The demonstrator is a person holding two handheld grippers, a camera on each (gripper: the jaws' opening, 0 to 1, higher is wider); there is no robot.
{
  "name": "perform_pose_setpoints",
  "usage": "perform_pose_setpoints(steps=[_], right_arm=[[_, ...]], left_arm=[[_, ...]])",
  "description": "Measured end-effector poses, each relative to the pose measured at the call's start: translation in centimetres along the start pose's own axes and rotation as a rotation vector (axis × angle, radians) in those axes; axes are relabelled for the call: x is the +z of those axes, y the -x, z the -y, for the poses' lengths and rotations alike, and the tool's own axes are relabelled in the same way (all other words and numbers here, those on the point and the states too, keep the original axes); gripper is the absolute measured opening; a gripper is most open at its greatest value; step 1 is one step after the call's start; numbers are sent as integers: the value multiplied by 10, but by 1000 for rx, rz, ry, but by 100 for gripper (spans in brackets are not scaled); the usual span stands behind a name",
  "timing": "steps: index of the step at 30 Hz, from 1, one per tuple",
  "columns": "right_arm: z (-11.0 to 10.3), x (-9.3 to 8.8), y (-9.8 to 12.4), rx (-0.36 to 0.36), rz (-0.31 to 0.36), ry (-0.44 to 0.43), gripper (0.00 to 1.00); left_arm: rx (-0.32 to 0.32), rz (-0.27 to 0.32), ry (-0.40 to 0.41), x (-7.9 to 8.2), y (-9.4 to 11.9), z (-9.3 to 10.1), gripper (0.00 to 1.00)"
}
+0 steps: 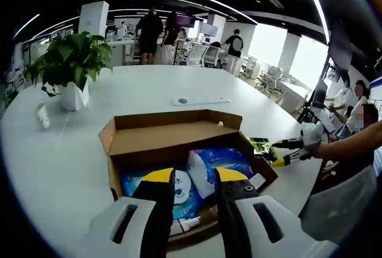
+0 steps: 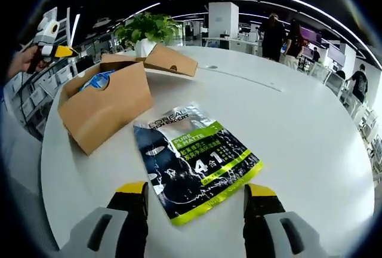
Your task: Operate the shoe box by opening the lid, removing the specified soft item, and placing it in the target area until the item is outside and the box remains undamaged.
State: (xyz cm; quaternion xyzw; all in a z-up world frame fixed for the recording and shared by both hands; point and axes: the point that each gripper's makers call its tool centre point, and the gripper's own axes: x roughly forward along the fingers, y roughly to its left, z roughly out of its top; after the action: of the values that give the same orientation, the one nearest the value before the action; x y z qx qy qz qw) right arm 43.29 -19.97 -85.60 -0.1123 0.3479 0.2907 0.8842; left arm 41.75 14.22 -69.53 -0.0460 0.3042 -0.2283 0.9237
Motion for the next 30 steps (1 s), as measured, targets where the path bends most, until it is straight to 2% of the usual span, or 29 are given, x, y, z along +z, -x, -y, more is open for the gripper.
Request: perform_pose_setpoints(steps=[18,30], right_arm=[[4,8,-10,108,-10,119,56],[1,20,-15,107,-14,136,54]], left_arm=[[77,5,37,-17,29,-30,25],[109,7,60,-25,42,-41,25]])
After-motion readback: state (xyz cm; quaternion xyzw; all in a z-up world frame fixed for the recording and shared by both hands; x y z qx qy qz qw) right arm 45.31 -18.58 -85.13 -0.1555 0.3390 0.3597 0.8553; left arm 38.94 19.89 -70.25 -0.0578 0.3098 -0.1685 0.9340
